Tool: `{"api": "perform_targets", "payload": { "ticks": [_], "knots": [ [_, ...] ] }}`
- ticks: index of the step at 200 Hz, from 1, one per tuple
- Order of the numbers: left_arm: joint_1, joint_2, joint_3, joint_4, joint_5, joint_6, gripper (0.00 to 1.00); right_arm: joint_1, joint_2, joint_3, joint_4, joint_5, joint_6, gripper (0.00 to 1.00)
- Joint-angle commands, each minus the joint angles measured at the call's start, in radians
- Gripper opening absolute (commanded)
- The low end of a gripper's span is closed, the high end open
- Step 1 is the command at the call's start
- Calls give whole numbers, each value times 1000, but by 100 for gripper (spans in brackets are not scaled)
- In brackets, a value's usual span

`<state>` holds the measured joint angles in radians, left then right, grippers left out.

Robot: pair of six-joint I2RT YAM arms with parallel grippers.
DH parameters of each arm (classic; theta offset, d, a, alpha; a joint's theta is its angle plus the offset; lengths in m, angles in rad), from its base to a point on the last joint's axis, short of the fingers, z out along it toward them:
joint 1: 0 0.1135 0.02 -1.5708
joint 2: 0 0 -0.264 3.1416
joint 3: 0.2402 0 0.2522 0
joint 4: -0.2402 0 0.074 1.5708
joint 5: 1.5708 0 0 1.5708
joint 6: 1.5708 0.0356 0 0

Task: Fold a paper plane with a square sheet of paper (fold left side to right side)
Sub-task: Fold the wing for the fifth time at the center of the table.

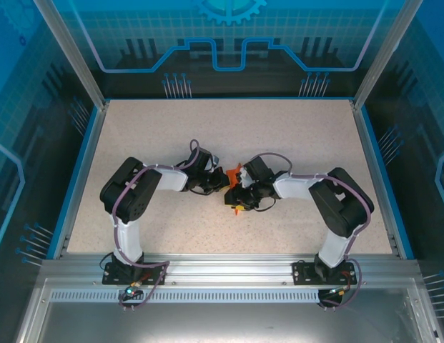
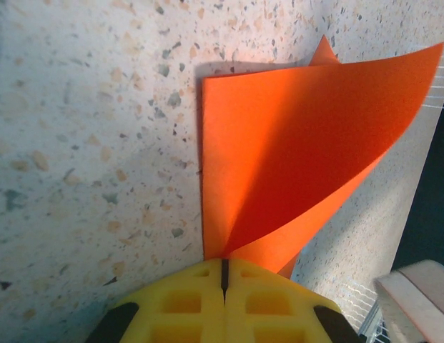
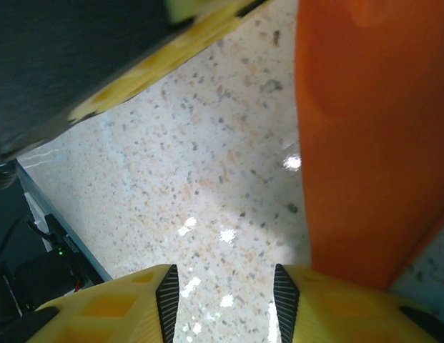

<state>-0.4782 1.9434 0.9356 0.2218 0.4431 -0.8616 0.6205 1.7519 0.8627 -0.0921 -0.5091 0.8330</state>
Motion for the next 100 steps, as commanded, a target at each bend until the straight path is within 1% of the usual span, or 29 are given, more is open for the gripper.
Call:
{"api": "perform_targets", "payload": {
  "ticks": [1,16,36,65,100],
  "knots": [
    [32,52,-3,-75,-89,23,0,26,-109,1,-80,40,-34,44],
    [32,52,-6,-75,-89,25,0,26,-144,-13,-95,39,-34,44],
    [32,52,-6,-73,-89,24,0,28,-145,-47,-84,22,-13,44],
    [32,55,-5,-74,-90,24,0,41,-113,-85,1,-11,31,44],
    [32,57,-3,-76,-89,25,0,66,-69,-58,15,-16,32,44]
  ]
}}
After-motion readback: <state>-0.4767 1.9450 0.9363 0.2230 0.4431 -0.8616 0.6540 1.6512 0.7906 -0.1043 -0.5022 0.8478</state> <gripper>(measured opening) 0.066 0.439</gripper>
